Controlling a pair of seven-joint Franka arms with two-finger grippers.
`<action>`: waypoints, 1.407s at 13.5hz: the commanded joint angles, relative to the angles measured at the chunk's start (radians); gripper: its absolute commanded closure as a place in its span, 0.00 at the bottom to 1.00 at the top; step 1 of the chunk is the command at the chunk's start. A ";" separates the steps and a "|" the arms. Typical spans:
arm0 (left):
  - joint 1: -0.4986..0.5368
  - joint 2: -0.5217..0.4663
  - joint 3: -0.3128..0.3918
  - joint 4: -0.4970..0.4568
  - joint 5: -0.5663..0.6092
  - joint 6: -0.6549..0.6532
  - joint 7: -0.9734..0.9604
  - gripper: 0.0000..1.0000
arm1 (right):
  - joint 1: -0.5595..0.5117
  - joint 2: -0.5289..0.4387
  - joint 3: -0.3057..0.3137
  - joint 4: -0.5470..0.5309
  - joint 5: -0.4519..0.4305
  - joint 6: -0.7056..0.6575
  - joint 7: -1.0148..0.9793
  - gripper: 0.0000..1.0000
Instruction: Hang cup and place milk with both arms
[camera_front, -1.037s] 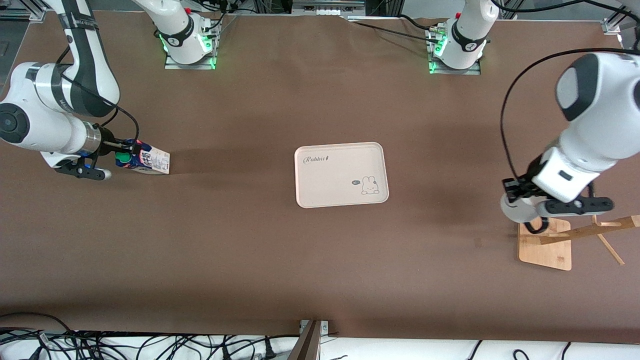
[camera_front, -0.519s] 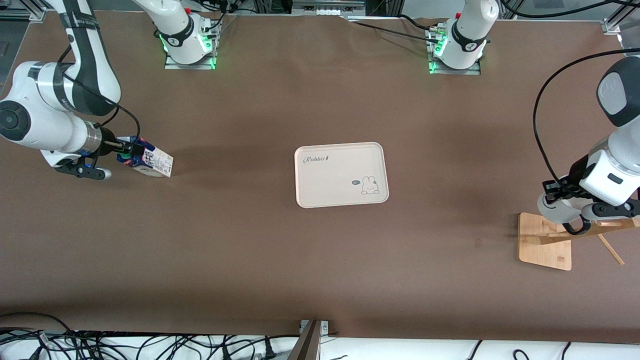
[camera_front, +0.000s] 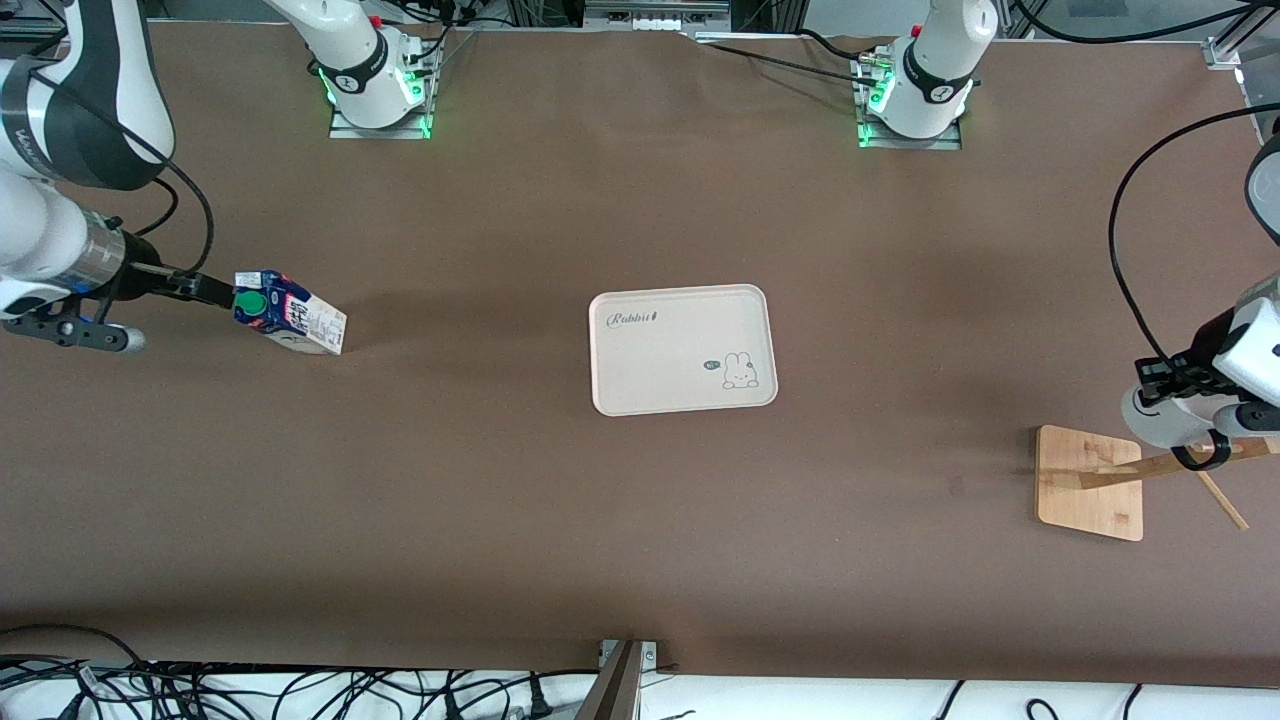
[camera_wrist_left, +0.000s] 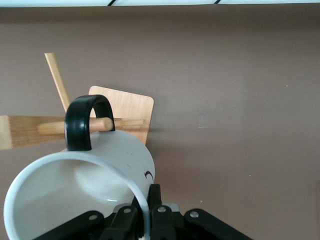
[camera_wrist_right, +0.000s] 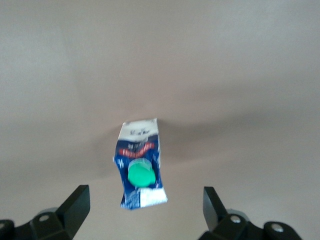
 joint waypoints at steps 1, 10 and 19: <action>0.008 0.029 0.017 0.011 0.013 0.025 0.055 1.00 | -0.010 -0.022 0.032 0.046 -0.036 -0.036 -0.020 0.00; 0.002 0.011 0.013 -0.005 0.010 0.015 0.040 0.00 | -0.010 -0.054 0.102 0.247 -0.037 -0.185 -0.313 0.00; 0.117 -0.258 -0.224 -0.115 0.010 -0.255 0.003 0.00 | -0.177 -0.049 0.136 0.315 0.141 -0.305 -0.189 0.00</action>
